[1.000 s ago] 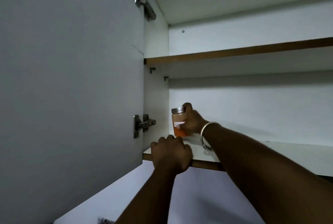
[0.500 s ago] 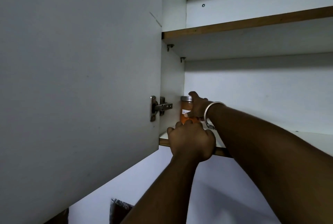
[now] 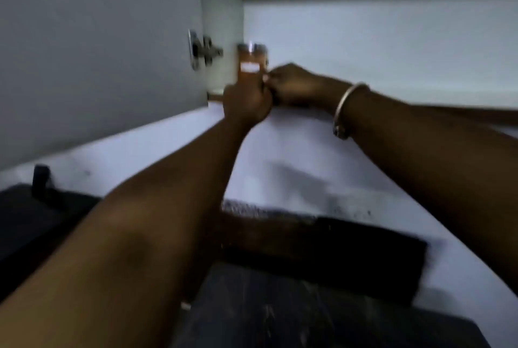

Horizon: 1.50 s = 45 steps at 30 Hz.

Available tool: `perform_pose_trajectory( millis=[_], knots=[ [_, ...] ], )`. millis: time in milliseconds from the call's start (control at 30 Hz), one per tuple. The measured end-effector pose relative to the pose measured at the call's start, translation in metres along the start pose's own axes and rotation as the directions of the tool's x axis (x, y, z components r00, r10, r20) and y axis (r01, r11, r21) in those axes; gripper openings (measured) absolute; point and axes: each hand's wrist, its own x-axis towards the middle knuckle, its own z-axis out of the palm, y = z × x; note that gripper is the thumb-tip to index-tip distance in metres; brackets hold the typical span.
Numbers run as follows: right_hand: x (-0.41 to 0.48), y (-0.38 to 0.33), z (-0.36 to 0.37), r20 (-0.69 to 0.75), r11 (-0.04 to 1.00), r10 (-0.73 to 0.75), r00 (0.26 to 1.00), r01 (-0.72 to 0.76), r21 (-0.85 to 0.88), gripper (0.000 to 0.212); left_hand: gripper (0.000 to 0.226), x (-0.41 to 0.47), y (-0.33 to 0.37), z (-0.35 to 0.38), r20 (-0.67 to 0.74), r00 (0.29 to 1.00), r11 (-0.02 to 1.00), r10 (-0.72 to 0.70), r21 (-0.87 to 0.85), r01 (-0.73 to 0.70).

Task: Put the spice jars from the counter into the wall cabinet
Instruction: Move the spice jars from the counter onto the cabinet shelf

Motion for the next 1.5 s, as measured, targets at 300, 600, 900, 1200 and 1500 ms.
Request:
perform_pose_trajectory(
  millis=[300, 600, 900, 1200, 1500],
  knots=[
    [-0.213, 0.028, 0.116, 0.056, 0.971, -0.204, 0.977, 0.194, 0.142, 0.033, 0.041, -0.269, -0.018, 0.012, -0.025, 0.993, 0.939, 0.113, -0.325, -0.115],
    [-0.369, 0.146, 0.313, 0.752, 0.916, 0.277, 0.598, 0.073, -0.395, 0.087, 0.024, -0.499, -0.043, 0.099, 0.642, 0.754, 0.931, -0.140, -0.173, 0.321],
    [-0.368, 0.188, 0.330, 0.577, 0.974, 0.220, 0.786, -0.147, -0.171, 0.053, 0.020, -0.490, -0.040, 0.119, 0.636, 0.765, 0.898, -0.098, -0.275, 0.344],
    [-0.301, 0.163, 0.145, 0.378, 0.711, 0.027, 0.925, -0.284, 0.644, 0.059, 0.033, -0.368, 0.002, 0.065, 0.700, 0.711, 0.422, 0.060, -0.663, 0.618],
    [-0.294, 0.091, 0.064, -0.126, 0.284, 0.129, 0.984, 0.085, 0.955, 0.033, 0.044, -0.278, 0.100, -0.002, 0.495, 0.867, -0.026, 0.062, -0.867, 0.497]
  ],
)
